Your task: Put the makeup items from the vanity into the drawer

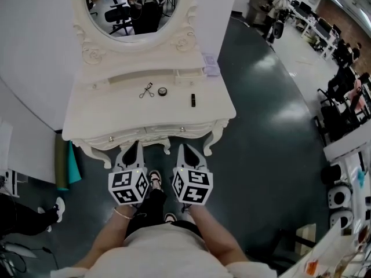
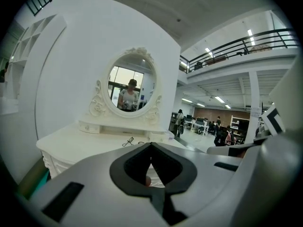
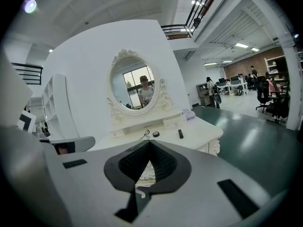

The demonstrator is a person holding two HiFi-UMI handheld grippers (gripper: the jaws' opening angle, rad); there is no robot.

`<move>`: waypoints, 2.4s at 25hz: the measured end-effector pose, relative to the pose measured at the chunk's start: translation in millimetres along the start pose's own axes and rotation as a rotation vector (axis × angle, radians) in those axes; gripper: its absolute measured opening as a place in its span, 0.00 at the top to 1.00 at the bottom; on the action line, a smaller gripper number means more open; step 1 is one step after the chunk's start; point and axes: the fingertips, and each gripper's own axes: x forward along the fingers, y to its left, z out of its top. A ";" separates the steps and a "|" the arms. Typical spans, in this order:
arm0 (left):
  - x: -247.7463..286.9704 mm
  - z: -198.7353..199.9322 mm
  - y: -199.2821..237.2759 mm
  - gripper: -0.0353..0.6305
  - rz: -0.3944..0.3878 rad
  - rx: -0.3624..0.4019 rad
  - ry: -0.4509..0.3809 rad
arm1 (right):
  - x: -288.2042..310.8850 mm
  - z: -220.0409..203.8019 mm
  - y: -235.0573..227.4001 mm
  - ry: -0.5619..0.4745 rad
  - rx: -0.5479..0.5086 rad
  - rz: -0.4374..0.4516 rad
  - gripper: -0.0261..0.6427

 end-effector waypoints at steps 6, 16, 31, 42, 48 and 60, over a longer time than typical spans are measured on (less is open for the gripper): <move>52.3 15.3 15.0 0.94 -0.040 0.031 0.000 | 49.2 20.2 -7.5 -0.028 0.021 -0.041 0.93; 151.1 60.9 55.9 0.94 -0.081 -0.013 -0.002 | 137.2 74.4 -3.8 -0.023 -0.020 -0.095 0.93; 275.0 88.6 125.5 0.94 -0.104 -0.070 0.038 | 255.5 120.1 3.8 0.004 -0.067 -0.152 0.93; 328.3 56.0 147.5 0.94 -0.068 -0.066 0.145 | 305.2 92.8 -22.2 0.089 -0.006 -0.176 0.93; 332.9 59.0 156.4 0.94 0.000 -0.071 0.142 | 336.4 101.2 -17.9 0.118 -0.035 -0.095 0.93; 334.6 40.0 172.0 0.94 0.089 -0.091 0.187 | 370.7 83.9 7.5 0.203 -0.063 0.029 0.93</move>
